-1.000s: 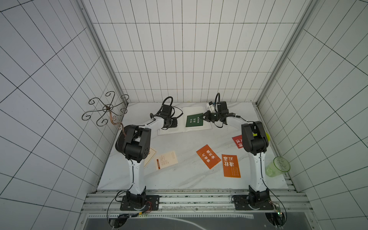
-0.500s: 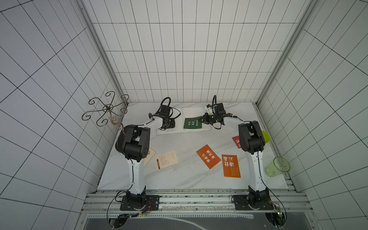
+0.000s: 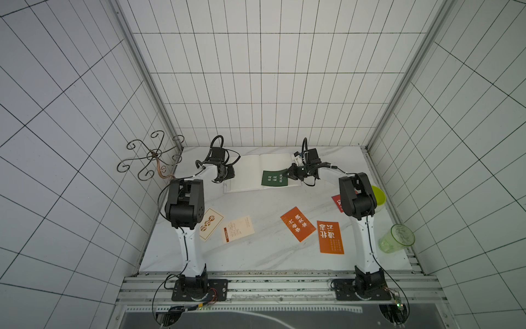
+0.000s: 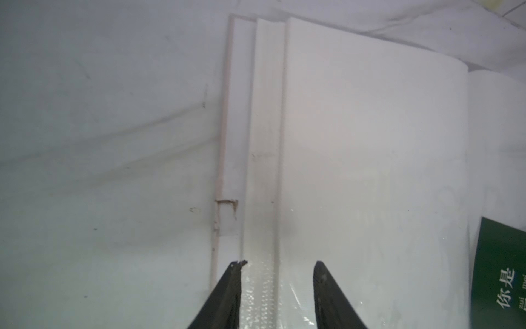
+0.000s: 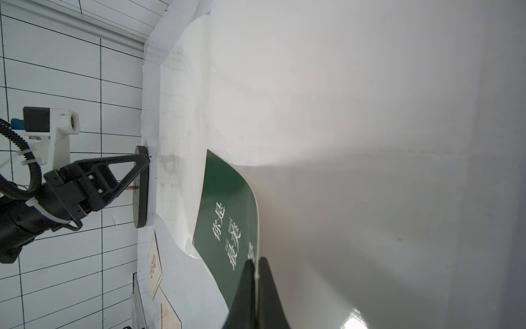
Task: Place the photos into the photo albums
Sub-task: Insert the photo into the photo album.
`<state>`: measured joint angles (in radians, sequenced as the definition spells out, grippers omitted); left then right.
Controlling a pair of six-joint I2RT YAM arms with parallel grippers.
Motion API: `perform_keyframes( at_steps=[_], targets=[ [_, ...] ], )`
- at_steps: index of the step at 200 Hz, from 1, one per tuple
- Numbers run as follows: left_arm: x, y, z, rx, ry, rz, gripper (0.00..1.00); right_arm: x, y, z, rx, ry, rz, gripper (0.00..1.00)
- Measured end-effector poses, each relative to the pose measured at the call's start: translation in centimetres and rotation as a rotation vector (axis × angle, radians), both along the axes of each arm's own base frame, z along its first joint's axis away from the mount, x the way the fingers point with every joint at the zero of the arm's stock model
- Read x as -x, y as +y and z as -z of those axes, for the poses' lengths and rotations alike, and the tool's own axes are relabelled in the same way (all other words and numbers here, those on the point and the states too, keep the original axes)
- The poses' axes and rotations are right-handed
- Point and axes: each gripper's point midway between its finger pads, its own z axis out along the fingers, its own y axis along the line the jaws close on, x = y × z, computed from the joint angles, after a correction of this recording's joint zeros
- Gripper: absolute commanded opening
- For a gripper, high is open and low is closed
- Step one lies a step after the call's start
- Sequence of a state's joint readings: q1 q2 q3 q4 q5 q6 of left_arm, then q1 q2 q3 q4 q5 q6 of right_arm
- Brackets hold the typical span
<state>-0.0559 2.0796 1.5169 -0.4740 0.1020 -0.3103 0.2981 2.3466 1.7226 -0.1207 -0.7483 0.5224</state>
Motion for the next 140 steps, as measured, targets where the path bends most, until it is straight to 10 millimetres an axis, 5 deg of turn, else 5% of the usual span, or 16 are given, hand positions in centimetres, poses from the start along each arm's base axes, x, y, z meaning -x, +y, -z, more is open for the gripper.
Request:
perform_keyframes(
  at_steps=[28, 72, 140],
  targets=[
    [-1.1, 1.5, -0.1, 0.004, -0.016, -0.028, 0.43, 0.1, 1.1, -0.1, -0.010, -0.002, -0.022, 0.00],
    [-0.6, 0.7, 2.8, 0.030, 0.049, -0.005, 0.43, 0.6, 1.9, -0.2, -0.025, 0.014, -0.033, 0.00],
    [-0.5, -0.1, 2.9, 0.080, 0.029, 0.005, 0.43, 1.2, 2.3, -0.5, -0.050, 0.038, -0.055, 0.00]
  ],
)
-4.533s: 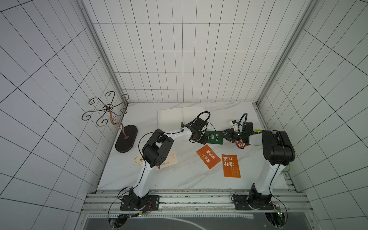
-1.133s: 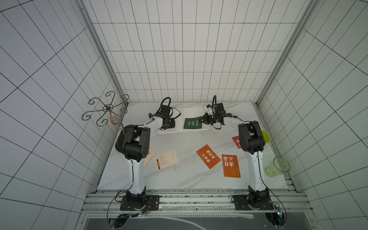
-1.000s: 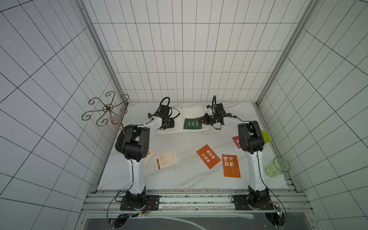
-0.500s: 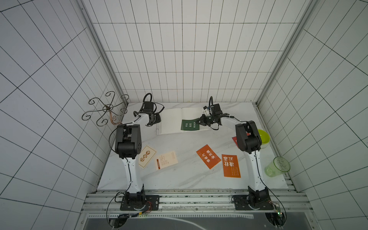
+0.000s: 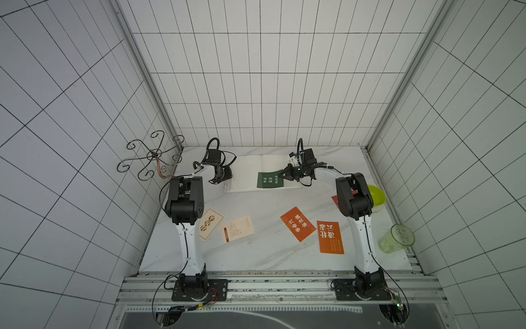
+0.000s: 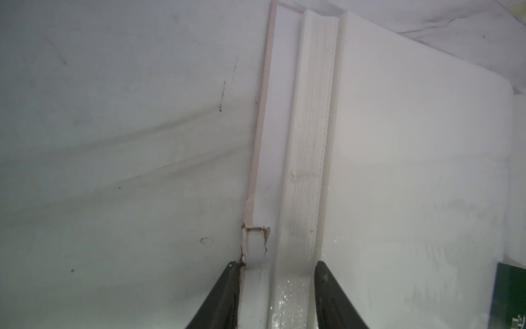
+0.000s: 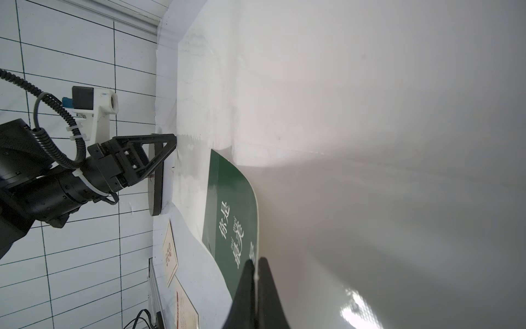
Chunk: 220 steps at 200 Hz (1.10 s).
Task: Place the photos into the photo albums
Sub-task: Insert the photo into the photo album.
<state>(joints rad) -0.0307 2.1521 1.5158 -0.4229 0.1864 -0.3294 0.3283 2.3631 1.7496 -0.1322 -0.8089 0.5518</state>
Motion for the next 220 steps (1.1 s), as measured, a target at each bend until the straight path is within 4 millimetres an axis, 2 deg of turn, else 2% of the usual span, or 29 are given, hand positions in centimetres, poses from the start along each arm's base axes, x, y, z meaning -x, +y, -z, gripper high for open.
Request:
perform_keyframes(
  at_steps=[32, 84, 112, 151, 220],
  targets=[
    [0.9, -1.3, 0.0, 0.018, 0.004, 0.030, 0.43, 0.7, 0.2, -0.2, -0.015, 0.020, -0.029, 0.00],
    [2.8, -2.5, 0.0, 0.041, 0.021, 0.057, 0.43, 1.3, 0.4, -3.1, -0.036, -0.016, -0.054, 0.00],
    [3.2, -2.6, 0.0, 0.046, 0.022, 0.060, 0.43, 1.3, 0.4, -3.5, -0.038, -0.029, -0.061, 0.00],
    [3.2, -2.6, 0.0, 0.051, 0.022, 0.054, 0.43, 1.4, 0.3, -3.0, -0.023, -0.022, -0.061, 0.03],
    [3.1, -2.5, 0.0, 0.055, 0.020, 0.045, 0.42, 1.6, -0.2, 1.1, 0.027, 0.046, -0.048, 0.10]
  ],
)
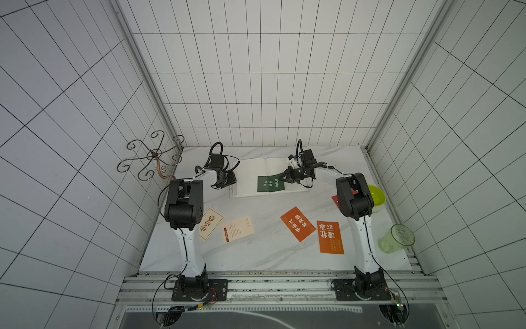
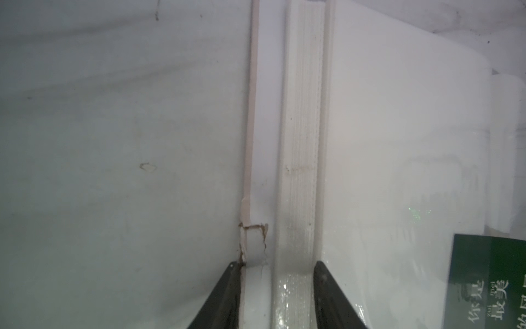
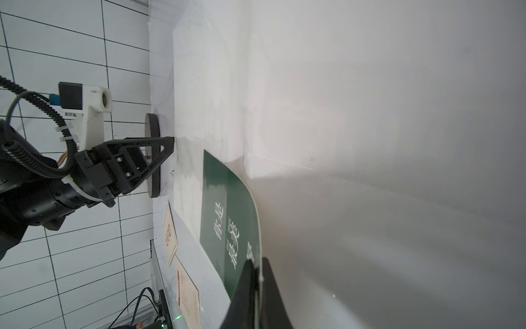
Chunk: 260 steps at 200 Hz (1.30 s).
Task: Place the photos into the photo albums
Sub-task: Insert the photo into the photo album.
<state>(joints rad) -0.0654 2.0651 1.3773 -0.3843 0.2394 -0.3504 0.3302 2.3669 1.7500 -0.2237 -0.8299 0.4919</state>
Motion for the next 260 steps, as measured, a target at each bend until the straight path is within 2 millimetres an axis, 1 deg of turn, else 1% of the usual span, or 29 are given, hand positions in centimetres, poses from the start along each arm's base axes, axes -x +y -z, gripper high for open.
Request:
perform_keyframes(
  at_steps=[26, 44, 63, 100, 147, 177, 194, 216, 238, 260],
  targets=[
    [0.0, 0.0, 0.0, 0.001, -0.001, -0.002, 0.42, 0.1, -0.1, 1.1, 0.012, 0.020, 0.001, 0.22],
    [0.0, 0.0, 0.0, 0.002, -0.001, -0.002, 0.42, -0.1, -0.2, 0.8, 0.032, 0.020, 0.004, 0.31],
    [0.0, 0.0, 0.0, 0.004, -0.002, -0.005, 0.42, -0.7, -0.5, 0.5, 0.079, -0.002, 0.022, 0.34],
    [0.0, 0.1, 0.0, 0.006, -0.002, -0.008, 0.42, -1.1, -1.7, 0.6, 0.142, -0.012, 0.050, 0.34],
    [0.0, 0.0, 0.0, 0.006, -0.003, -0.009, 0.42, -0.9, -1.9, 0.8, 0.152, -0.007, 0.046, 0.30],
    [0.0, 0.0, 0.0, 0.007, -0.003, -0.008, 0.42, -0.8, -1.9, 0.9, 0.158, -0.002, 0.045, 0.25],
    [0.0, 0.0, 0.0, 0.007, -0.003, -0.009, 0.42, -0.7, -2.0, 0.9, 0.160, 0.002, 0.044, 0.24],
    [0.0, 0.0, 0.0, 0.008, -0.003, -0.010, 0.42, -0.6, -1.8, 0.9, 0.159, 0.003, 0.041, 0.24],
    [0.0, 0.0, 0.0, 0.011, -0.003, -0.013, 0.42, -0.5, -1.6, 0.9, 0.153, 0.007, 0.038, 0.28],
    [0.0, 0.0, 0.0, 0.014, -0.004, -0.014, 0.42, -0.5, -0.9, 0.4, 0.143, 0.002, 0.030, 0.29]
  ],
)
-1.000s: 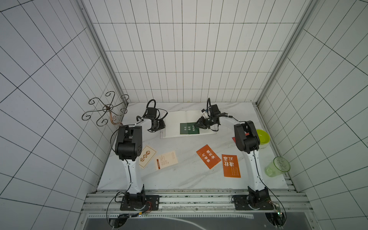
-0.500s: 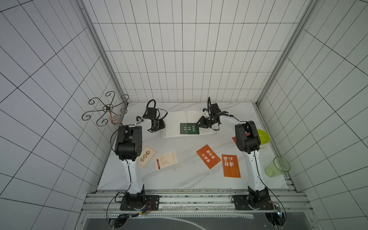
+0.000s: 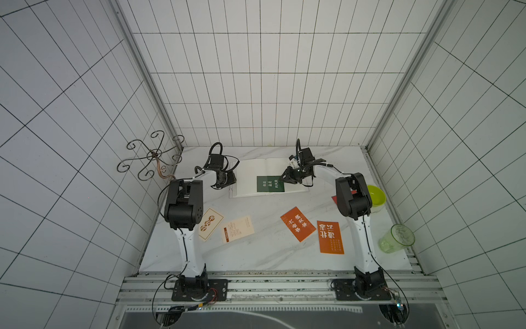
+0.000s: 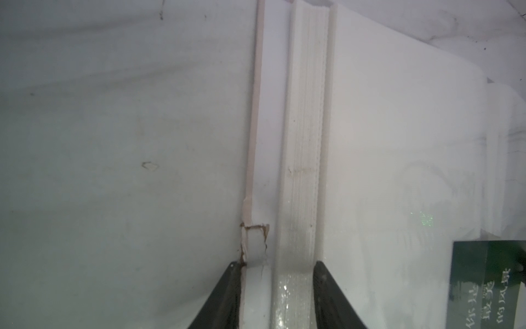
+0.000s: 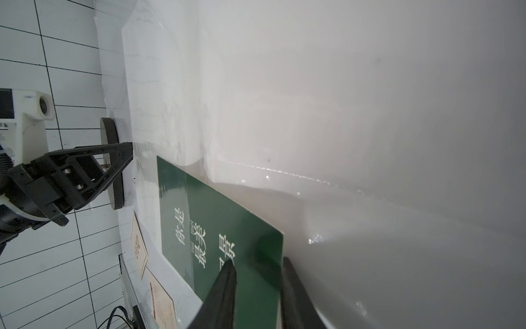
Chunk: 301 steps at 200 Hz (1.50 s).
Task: Place the photos into the photo albums
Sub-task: Insert the photo into the photo album.
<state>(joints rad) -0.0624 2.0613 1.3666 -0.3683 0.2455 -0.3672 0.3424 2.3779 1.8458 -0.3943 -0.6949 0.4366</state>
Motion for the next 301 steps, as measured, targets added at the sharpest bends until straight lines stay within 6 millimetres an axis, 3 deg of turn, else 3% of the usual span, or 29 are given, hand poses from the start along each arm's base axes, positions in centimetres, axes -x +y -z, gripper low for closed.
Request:
perform_keyframes(
  at_steps=[63, 174, 301],
  targets=[
    [0.0, 0.0, 0.0, 0.007, -0.001, -0.005, 0.42, 0.0, 3.0, -1.4, -0.047, -0.019, -0.037, 0.31],
    [0.0, -0.3, -0.1, 0.041, 0.000, -0.011, 0.42, 1.5, 6.8, -0.2, -0.140, 0.048, -0.069, 0.32],
    [-0.1, -0.3, -0.1, 0.058, -0.002, -0.022, 0.42, 1.7, 9.1, -1.2, -0.245, 0.077, -0.078, 0.32]
  ],
)
